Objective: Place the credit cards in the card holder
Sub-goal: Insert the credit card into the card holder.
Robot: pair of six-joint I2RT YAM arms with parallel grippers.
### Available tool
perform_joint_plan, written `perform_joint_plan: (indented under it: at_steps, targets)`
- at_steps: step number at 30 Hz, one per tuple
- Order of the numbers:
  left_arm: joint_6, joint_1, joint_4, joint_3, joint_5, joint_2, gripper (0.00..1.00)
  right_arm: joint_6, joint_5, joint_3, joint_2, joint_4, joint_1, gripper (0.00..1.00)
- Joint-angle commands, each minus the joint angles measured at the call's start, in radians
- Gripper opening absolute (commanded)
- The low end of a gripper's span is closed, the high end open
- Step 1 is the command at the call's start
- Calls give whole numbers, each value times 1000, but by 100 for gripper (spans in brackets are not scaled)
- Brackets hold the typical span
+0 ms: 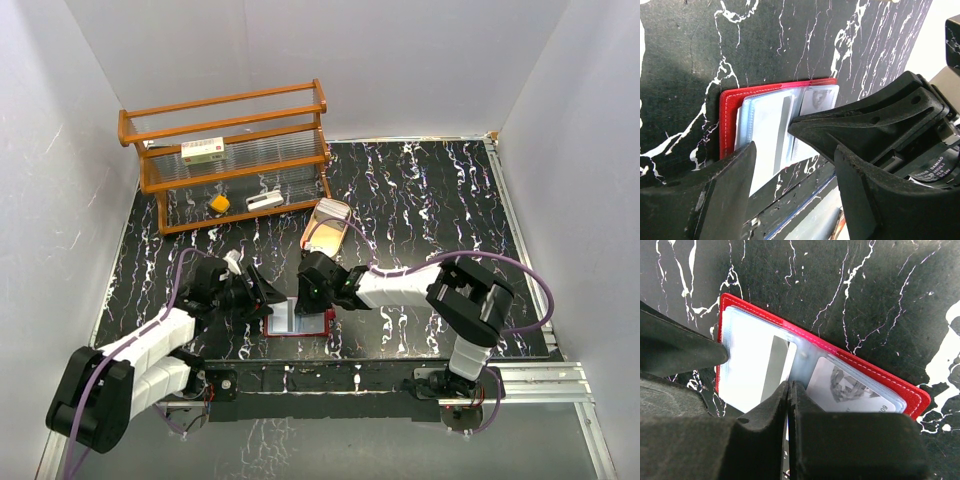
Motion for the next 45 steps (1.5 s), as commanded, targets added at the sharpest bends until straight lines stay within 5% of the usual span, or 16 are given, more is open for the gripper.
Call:
perform_joint_plan:
  at_steps: [1, 17, 34, 45]
  targets:
    - [32, 5, -7, 25, 34, 20, 63, -8, 37, 13, 43, -31, 10, 1]
    - [94, 5, -201, 98, -82, -44, 63, -35, 89, 64, 81, -100, 26, 0]
    - [79, 5, -79, 45, -21, 18, 63, -34, 91, 67, 105, -103, 35, 0]
    - [115, 5, -234, 95, -118, -60, 63, -13, 64, 83, 61, -93, 39, 2]
